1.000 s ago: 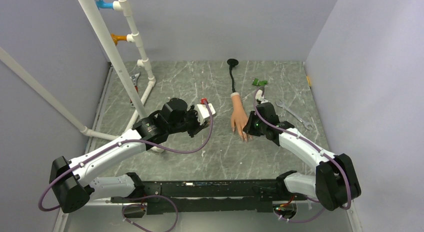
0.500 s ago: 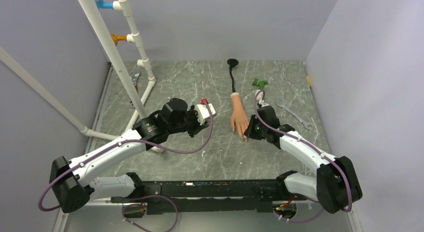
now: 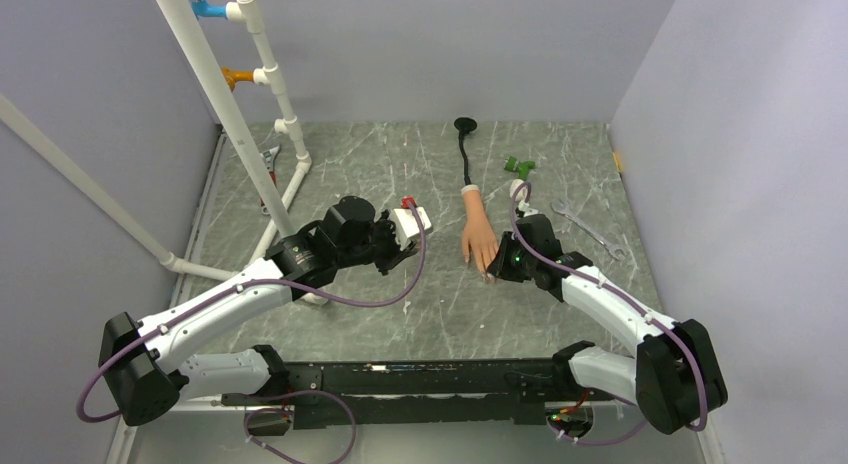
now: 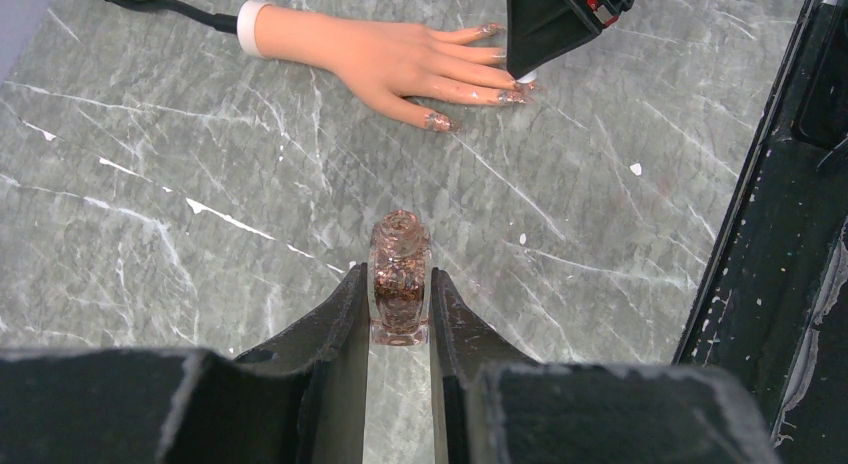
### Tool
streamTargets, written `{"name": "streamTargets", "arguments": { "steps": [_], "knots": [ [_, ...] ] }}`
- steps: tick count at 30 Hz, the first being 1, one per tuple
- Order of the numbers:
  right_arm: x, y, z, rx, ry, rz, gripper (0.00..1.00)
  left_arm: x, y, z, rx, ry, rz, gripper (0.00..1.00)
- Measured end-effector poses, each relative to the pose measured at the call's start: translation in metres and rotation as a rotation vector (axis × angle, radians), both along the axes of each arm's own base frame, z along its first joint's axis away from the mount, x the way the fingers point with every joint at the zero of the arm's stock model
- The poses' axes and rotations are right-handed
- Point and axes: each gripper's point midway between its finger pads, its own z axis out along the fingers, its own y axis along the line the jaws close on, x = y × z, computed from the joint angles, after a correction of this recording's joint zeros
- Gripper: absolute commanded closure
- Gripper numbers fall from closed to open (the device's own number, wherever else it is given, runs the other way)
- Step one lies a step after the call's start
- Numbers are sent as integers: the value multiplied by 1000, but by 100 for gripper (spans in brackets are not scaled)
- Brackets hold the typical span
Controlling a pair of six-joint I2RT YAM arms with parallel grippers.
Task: Paint the nails
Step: Paint the nail polish on the nail.
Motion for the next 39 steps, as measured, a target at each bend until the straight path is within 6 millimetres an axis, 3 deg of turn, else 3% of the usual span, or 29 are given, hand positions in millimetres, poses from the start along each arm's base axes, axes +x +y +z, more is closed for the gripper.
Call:
{"name": "streamTargets", "arguments": {
  "steps": [39],
  "knots": [
    [2, 5, 7, 22, -6, 16, 100, 0, -1, -1, 3, 3, -2, 100]
  ]
}}
